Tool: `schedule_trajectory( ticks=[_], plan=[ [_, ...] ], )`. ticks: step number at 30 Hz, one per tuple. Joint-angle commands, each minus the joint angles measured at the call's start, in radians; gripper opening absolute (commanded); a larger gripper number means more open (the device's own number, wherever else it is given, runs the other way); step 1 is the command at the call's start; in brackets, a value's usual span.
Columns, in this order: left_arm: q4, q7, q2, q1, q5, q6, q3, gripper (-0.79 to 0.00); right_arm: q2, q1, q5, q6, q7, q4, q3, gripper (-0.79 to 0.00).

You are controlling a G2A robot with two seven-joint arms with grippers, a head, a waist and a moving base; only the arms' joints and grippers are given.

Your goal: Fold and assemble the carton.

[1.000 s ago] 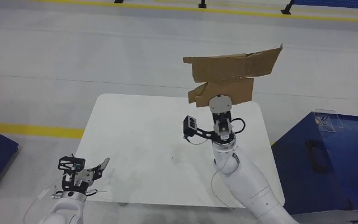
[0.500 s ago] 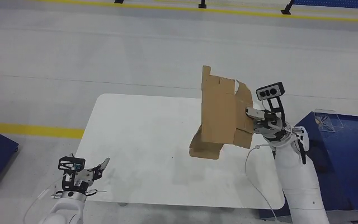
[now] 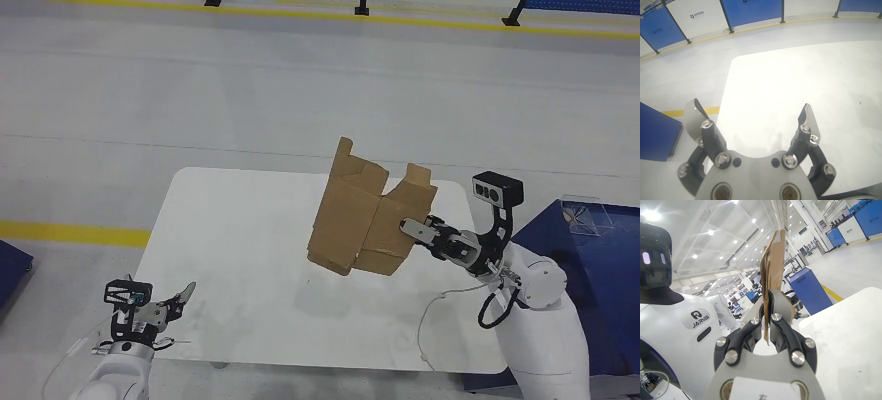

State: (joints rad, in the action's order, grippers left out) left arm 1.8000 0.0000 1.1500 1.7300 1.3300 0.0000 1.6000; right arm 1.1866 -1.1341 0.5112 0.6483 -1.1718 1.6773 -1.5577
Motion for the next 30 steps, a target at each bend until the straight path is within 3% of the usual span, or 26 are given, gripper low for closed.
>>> schedule_trajectory(
  ticks=[1,4,10,16,21,24,27,30],
  plan=[
    [0.0,0.0,0.0,0.0,0.0,0.0,0.0,0.0,0.0,0.0,0.0,0.0,0.0,0.0,0.0,-0.785],
    [0.0,0.0,0.0,0.0,0.0,0.0,0.0,0.0,-0.002,0.006,-0.026,0.02,0.02,0.033,-0.016,-0.785],
    [0.0,0.0,0.0,0.0,0.0,0.0,0.0,0.0,-0.017,-0.008,-0.475,0.233,0.268,0.194,-0.255,-0.785],
    [0.0,0.0,0.0,0.0,0.0,0.0,0.0,0.0,-0.002,-0.042,-1.105,0.274,0.581,0.437,-0.509,-0.785],
    [0.0,0.0,0.0,0.0,0.0,0.0,0.0,0.0,0.014,-0.088,-1.652,0.268,0.846,0.632,-0.579,-0.785],
    [0.0,0.0,0.0,0.0,0.0,0.0,0.0,0.0,0.017,-0.137,-1.988,0.216,1.085,0.673,-0.537,-0.785],
    [0.0,0.0,0.0,0.0,0.0,0.0,0.0,0.0,0.002,-0.182,-2.405,0.105,1.411,0.673,-0.447,-0.785],
    [0.0,0.0,0.0,0.0,0.0,0.0,0.0,0.0,-0.011,-0.323,-2.872,-0.227,1.678,0.673,-0.328,-0.785]
  ],
)
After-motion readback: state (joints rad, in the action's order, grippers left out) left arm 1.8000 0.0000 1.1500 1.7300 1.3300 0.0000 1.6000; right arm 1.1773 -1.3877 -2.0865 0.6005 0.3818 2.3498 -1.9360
